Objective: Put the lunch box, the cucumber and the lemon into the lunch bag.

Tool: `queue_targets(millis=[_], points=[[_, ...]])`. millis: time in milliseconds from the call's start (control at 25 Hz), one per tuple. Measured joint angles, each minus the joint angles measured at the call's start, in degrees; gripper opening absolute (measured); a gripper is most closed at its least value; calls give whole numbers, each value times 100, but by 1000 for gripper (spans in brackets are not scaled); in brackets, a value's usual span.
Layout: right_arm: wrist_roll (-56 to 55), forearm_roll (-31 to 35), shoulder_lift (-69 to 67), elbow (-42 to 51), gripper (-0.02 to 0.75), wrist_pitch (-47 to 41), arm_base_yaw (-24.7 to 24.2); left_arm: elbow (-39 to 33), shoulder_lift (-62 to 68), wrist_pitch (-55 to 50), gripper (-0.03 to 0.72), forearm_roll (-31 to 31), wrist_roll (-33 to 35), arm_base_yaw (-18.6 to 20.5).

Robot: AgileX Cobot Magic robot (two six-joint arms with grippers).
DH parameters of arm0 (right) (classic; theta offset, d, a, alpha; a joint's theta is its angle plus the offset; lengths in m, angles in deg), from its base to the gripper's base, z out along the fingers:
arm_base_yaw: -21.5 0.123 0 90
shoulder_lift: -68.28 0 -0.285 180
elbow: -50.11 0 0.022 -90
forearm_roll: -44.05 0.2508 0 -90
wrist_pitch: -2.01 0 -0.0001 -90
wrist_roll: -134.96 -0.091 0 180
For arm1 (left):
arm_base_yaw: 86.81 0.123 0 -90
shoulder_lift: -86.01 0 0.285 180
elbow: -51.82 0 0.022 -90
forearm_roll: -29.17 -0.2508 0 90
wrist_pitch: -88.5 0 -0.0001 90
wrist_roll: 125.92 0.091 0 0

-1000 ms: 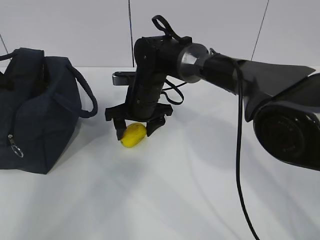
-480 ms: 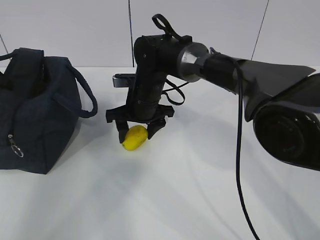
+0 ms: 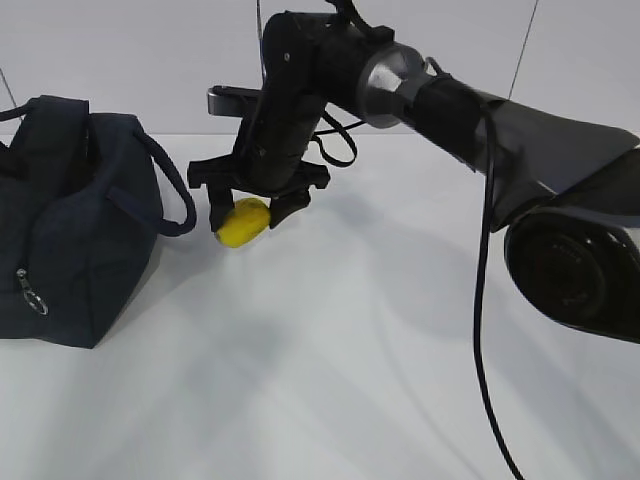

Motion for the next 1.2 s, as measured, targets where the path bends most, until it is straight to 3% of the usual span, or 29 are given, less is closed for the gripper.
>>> queue_targets(millis=[440,640,880,1200], points=[[10,486,0,-1198,549,-114,0,0,0,-221,-8,189,0,0],[10,1121,0,-1703,549,-136,0,0,0,-242,-8,202,0,0],[105,2212,-10,-1758,549,-147,0,0,0,-267,-8,246,0,0],[423,2416,-25,-1758,548,257,160,0,0,-288,-8,258,0,0]])
